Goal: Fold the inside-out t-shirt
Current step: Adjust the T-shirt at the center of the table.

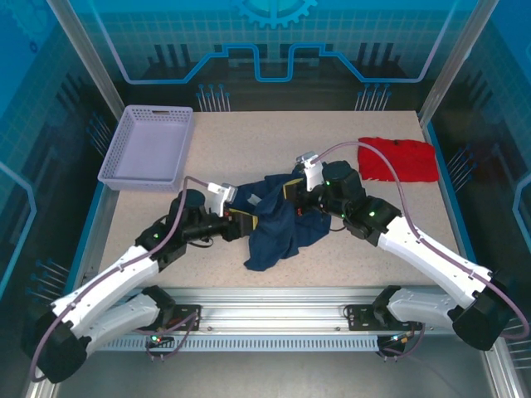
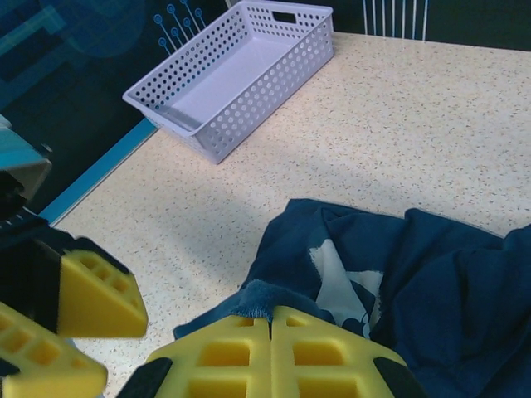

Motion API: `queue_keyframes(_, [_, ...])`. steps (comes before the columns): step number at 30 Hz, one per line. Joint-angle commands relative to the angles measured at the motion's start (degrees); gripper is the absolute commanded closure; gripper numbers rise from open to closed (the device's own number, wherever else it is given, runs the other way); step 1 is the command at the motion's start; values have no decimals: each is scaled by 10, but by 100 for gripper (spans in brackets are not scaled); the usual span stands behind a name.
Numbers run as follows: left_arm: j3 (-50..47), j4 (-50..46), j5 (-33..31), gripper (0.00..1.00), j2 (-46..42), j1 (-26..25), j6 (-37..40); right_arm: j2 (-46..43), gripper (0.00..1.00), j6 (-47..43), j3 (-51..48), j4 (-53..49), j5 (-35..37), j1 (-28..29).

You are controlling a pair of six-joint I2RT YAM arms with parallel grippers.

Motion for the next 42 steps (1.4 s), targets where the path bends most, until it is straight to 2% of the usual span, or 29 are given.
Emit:
queue_keyframes(1, [-9,117,85,55,33,-3,-55,-7,100,0,27,2,17,6])
queue_keyframes(5, [7,118,95,55,70,-3,-56,-9,100,-6,29,-7,25,6])
queue_keyframes(10, [22,63,43,56,100,10,-40,-16,100,-13,33,-11,25,4])
queue_keyframes(17, [41,84,67,49,136,32,-15,-21,100,-13,34,-12,17,1])
queue_keyframes(24, [67,146,119,49,172,42,-27,-18,100,-11,33,-12,9,-1])
queue_keyframes(30, [88,126,91,48,186,43,-1,-19,100,-13,33,-11,4,-1])
queue_keyframes(37, [104,123,91,41,207,42,7,-20,100,-14,33,-13,2,-2])
queue_keyframes(40, [106,121,86,44,208,42,10,-18,100,-13,32,-11,-1,-2])
queue_keyframes(42, [106,128,97,55,208,42,5,-16,100,-15,32,-12,1,-2])
